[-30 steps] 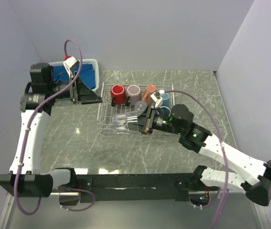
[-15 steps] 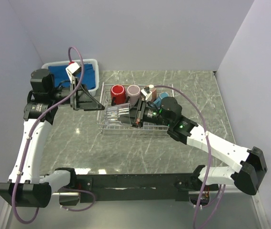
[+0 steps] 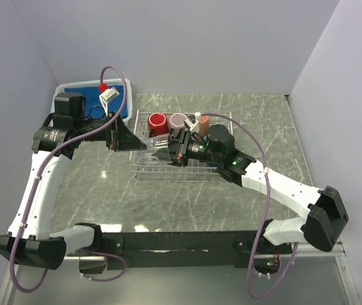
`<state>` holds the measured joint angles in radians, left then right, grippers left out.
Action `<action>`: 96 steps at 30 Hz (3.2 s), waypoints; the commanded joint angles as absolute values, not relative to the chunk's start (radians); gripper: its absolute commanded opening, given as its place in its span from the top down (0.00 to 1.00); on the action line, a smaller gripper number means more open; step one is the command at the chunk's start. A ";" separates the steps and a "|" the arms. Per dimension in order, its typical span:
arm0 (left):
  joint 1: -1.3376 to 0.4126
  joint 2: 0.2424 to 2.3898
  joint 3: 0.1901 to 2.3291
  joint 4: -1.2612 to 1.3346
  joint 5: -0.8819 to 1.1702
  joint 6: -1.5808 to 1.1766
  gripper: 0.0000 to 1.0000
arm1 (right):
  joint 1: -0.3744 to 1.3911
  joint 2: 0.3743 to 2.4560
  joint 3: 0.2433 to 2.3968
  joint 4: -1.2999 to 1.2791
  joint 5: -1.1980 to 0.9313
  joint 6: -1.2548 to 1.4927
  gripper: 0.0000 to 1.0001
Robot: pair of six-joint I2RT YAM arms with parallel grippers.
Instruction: Load the cups into the dish rack
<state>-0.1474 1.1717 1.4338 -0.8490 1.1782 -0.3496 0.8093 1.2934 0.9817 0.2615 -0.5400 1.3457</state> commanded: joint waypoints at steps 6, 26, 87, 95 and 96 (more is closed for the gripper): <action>-0.202 1.212 1.457 -1.020 1.138 -0.131 0.04 | 0.830 1.310 1.086 0.425 -0.603 1.368 1.00; -0.199 1.241 1.401 -0.487 1.376 -0.615 0.04 | 0.836 1.427 1.072 0.713 -0.634 1.535 1.00; -0.180 1.200 1.330 -0.222 1.393 -0.857 0.99 | 0.792 1.465 1.069 0.782 -0.566 1.592 0.73; -0.068 1.216 1.388 -0.182 1.497 -0.928 0.99 | 0.713 1.327 0.967 0.644 -0.578 1.549 0.29; -0.057 1.219 1.394 -0.225 1.503 -0.914 0.99 | 0.689 1.313 0.962 0.632 -0.586 1.531 0.29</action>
<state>-0.0940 1.2228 1.3247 -0.2226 1.4193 -0.9089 0.7460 1.4181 0.9905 0.6643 -0.5861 1.5730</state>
